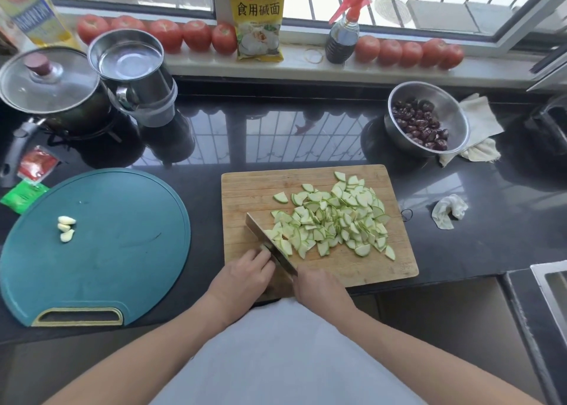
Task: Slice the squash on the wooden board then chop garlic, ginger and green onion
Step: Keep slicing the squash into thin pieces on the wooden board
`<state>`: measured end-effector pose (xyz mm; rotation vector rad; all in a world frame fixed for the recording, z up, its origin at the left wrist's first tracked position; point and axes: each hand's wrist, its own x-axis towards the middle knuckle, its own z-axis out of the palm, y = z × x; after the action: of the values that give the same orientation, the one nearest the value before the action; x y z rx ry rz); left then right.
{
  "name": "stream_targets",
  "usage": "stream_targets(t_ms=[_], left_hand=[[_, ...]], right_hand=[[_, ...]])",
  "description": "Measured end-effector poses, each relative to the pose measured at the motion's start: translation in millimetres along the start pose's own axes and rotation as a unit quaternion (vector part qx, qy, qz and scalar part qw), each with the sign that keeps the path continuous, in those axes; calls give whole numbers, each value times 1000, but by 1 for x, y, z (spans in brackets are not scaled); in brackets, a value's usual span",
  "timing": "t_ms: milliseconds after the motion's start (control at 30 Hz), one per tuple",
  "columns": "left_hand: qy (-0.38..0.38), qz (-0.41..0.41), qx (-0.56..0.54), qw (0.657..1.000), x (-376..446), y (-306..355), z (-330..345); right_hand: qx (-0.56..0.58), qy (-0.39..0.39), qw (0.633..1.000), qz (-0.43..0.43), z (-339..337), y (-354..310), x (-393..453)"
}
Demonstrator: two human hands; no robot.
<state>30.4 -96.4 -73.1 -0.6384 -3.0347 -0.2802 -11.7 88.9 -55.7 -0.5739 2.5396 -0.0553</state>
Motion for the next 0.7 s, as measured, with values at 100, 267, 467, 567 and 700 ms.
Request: stream_targets(t_ms=[100,267,467,567,700], left_hand=[[5,6,8,1000,-2,0,2],[11,1,-15,1000,-8,0,5],[9,-12,-19,1000,-6,0,4],[11,-10,-18,1000,-6,1,4],[16,-9,-23,1000,-5,0,7]], right_hand=[[39,37,999,2,-7,-13,18],[88,31,996,-2,-11,-2,-6],[47,2,999,11,-11,12,-27],[25,-1,999,22,-7,11,-27],[-10,-8,1000,10,-1,5,-16]])
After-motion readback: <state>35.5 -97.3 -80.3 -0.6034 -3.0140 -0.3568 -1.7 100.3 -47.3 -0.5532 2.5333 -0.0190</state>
